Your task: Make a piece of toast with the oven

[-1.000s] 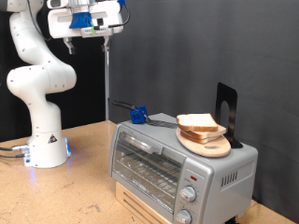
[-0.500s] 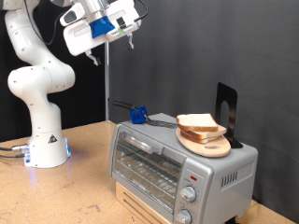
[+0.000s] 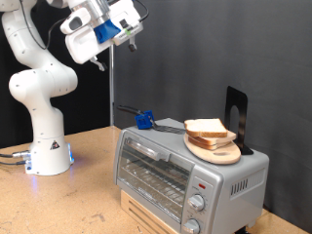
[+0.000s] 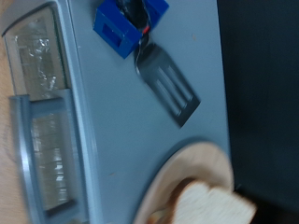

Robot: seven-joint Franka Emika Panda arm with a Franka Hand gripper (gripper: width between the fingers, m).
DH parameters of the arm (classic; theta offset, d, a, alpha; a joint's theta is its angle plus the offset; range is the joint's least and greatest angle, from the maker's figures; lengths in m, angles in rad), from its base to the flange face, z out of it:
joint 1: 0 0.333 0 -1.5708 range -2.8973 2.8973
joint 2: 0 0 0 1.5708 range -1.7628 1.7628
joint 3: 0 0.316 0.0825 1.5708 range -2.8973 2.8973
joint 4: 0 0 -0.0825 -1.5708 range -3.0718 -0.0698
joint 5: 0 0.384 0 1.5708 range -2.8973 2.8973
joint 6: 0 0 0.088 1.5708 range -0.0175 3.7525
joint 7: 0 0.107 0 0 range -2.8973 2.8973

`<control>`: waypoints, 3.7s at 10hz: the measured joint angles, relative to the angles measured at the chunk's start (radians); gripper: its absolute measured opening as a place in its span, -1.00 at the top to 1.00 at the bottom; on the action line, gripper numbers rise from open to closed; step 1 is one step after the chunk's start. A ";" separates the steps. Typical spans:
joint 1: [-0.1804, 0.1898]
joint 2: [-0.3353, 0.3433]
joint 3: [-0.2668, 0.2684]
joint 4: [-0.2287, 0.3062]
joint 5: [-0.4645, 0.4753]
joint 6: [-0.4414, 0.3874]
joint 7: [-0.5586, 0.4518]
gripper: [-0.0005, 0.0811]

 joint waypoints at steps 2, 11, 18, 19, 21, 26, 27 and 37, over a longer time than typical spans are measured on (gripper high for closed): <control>0.011 0.014 -0.019 -0.015 0.023 0.031 -0.057 -0.99; 0.011 0.070 -0.120 -0.035 0.087 0.040 -0.197 -0.99; 0.012 0.172 -0.139 -0.060 0.106 0.132 -0.270 -0.99; 0.014 0.173 -0.132 -0.082 0.125 0.169 -0.270 -0.99; 0.021 0.189 -0.098 -0.142 0.138 0.284 -0.268 -0.99; 0.038 0.287 -0.053 -0.237 0.151 0.466 -0.302 -0.99; 0.045 0.308 -0.051 -0.246 0.167 0.503 -0.309 -0.99; -0.012 0.402 -0.096 -0.224 0.071 0.492 -0.402 -0.99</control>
